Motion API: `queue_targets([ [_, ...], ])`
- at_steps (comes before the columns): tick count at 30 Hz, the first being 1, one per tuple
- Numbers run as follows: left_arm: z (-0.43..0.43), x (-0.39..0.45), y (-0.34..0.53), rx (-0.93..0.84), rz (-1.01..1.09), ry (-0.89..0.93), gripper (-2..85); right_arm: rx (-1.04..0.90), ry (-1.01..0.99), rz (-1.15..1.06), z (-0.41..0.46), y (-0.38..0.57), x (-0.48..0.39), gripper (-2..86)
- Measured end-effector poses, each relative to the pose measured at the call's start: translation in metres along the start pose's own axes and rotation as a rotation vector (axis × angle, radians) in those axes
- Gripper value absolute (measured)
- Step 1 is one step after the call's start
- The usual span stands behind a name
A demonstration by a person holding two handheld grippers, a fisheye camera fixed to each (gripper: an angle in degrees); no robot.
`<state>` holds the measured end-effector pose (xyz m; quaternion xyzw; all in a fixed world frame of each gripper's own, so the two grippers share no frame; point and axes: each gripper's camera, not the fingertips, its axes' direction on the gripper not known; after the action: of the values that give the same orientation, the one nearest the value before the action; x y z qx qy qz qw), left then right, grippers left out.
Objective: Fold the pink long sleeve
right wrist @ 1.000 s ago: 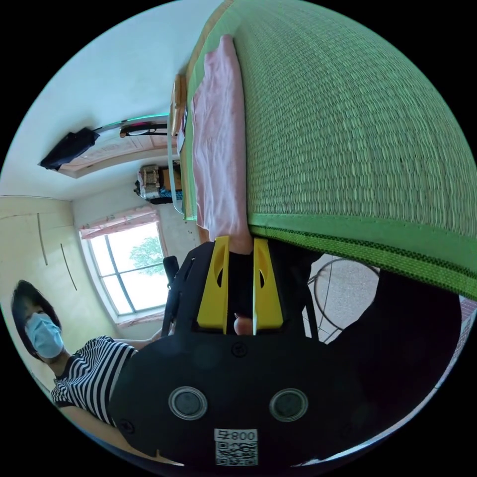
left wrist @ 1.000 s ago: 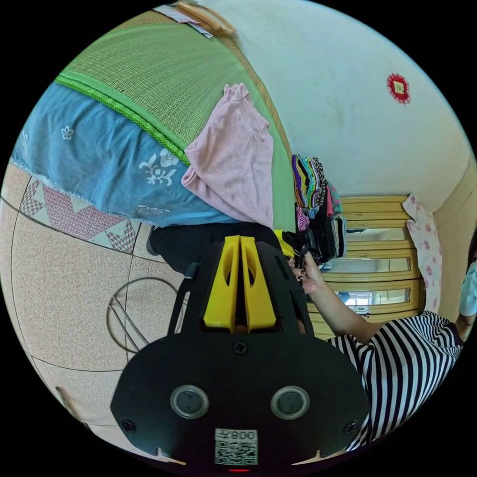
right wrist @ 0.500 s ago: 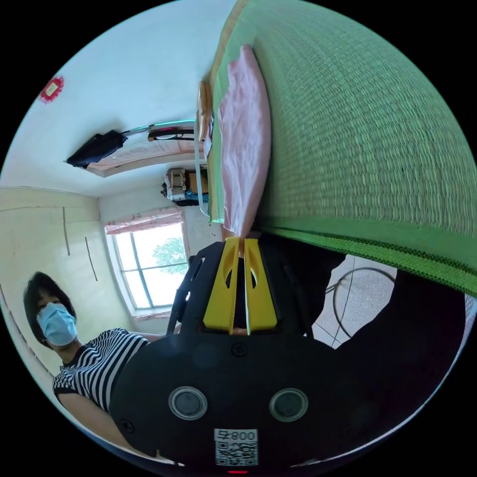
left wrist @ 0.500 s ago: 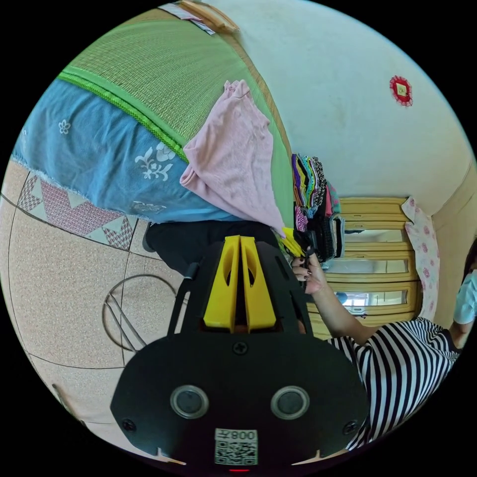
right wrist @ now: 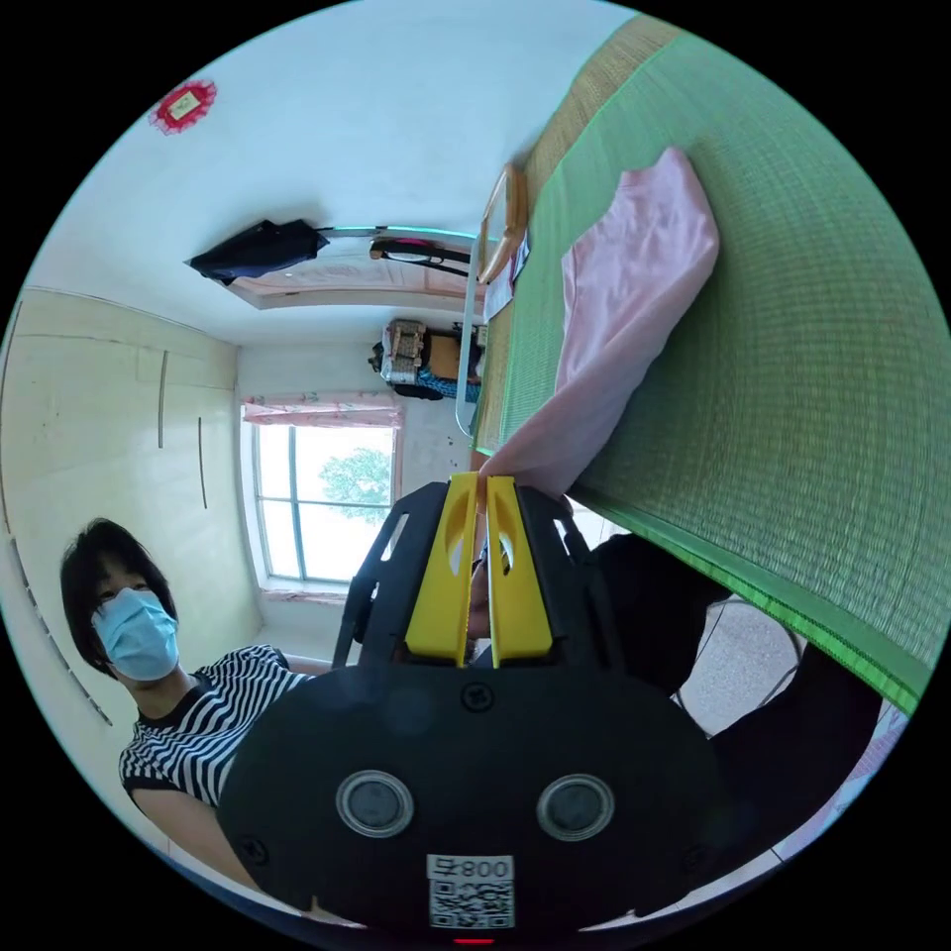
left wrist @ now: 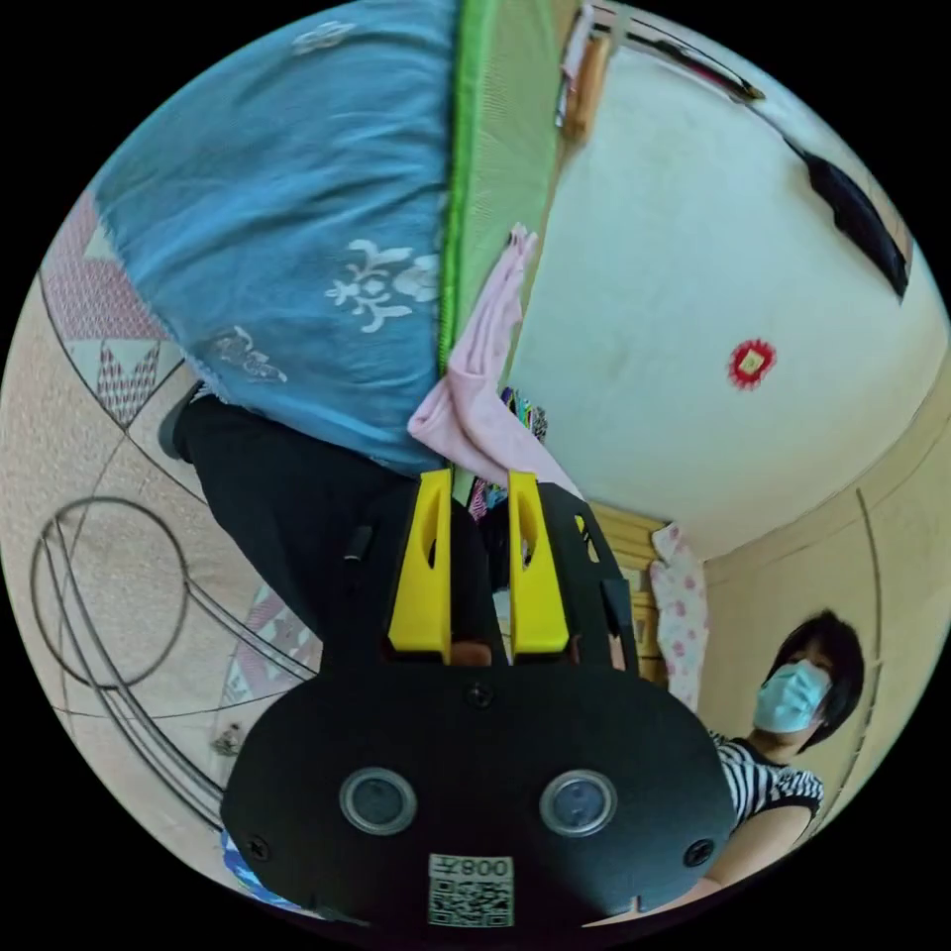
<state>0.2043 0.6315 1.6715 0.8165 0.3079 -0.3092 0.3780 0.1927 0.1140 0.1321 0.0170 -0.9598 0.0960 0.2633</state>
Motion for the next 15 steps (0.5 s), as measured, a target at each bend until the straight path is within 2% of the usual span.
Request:
queue_targets([
  [8,-0.028,-0.028,-0.017,0.162,-0.103,0.163,12.5,-0.006,0.007,-0.010,0.005,0.001,-0.006,1.1],
  [15,-0.029,-0.029,-0.042,0.163,-0.098,0.165,12.7,0.004,0.012,-0.002,0.002,0.007,-0.004,1.2],
])
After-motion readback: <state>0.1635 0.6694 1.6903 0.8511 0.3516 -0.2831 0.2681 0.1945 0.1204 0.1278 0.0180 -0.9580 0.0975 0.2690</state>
